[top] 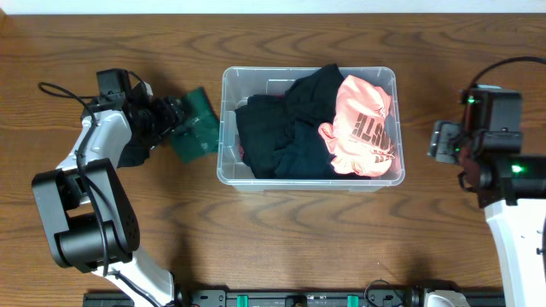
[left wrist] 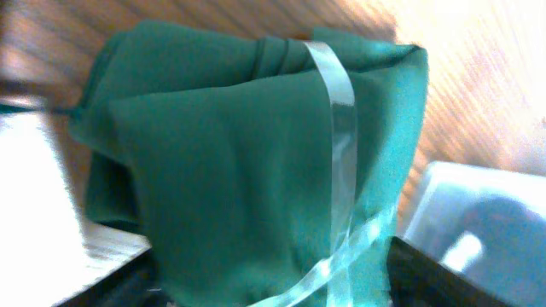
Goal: Pack container
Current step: 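Grasp the green folded garment with the left gripper, then place the green garment into the bin and press it down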
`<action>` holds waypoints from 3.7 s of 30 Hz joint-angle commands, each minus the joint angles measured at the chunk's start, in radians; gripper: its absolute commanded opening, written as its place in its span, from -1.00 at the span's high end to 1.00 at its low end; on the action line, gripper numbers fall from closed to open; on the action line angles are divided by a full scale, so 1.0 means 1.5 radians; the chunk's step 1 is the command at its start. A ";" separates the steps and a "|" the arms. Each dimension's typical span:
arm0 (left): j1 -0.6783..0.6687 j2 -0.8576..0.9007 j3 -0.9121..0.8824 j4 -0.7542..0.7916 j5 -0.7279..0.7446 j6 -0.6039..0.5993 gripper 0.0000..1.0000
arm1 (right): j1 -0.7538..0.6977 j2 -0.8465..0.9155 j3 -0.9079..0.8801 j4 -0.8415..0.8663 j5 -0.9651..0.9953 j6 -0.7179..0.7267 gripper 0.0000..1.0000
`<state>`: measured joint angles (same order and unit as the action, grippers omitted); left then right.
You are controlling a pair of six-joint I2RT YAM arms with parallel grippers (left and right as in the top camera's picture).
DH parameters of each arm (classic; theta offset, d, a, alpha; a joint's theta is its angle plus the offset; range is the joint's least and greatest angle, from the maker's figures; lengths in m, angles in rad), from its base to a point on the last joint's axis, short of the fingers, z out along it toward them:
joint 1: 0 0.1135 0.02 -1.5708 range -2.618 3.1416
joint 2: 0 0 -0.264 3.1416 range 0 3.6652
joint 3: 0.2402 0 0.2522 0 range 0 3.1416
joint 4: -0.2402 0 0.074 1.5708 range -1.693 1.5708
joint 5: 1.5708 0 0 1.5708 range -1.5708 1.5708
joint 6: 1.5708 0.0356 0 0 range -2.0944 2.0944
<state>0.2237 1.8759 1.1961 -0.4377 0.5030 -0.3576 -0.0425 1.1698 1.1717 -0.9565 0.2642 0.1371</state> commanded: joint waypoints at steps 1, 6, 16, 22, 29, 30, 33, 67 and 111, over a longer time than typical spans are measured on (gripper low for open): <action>0.000 -0.001 -0.003 -0.002 0.062 0.019 -0.09 | -0.063 -0.003 0.008 -0.009 -0.002 0.040 -0.61; 0.000 -0.018 -0.003 -0.006 0.061 0.021 0.85 | -0.122 -0.003 0.008 -0.015 -0.054 0.040 -0.61; 0.000 -0.109 -0.003 -0.009 0.054 0.031 0.88 | -0.125 -0.003 0.008 -0.013 -0.054 0.038 -0.62; -0.001 -0.116 -0.003 -0.031 0.054 0.034 0.88 | -0.125 -0.003 0.008 -0.013 -0.054 0.038 -0.61; -0.020 -0.229 0.000 -0.029 0.054 0.044 0.88 | -0.125 -0.003 0.008 -0.013 -0.054 0.038 -0.62; -0.030 -0.254 0.003 -0.029 0.054 0.047 0.88 | -0.125 -0.003 0.008 -0.012 -0.054 0.038 -0.62; -0.062 -0.318 0.013 -0.028 0.054 0.046 0.88 | -0.125 -0.003 0.008 -0.012 -0.054 0.038 -0.62; -0.488 -0.174 0.018 0.104 0.041 0.036 0.15 | -0.124 -0.003 0.008 -0.013 -0.054 0.038 -0.64; -0.495 -0.156 0.062 -0.011 -0.244 0.139 -0.15 | -0.124 -0.003 0.007 -0.013 -0.054 0.038 -0.64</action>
<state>-0.5201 1.7012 1.2400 -0.4541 0.1795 -0.1978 -0.2207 1.1698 1.1717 -0.9752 0.1795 0.1795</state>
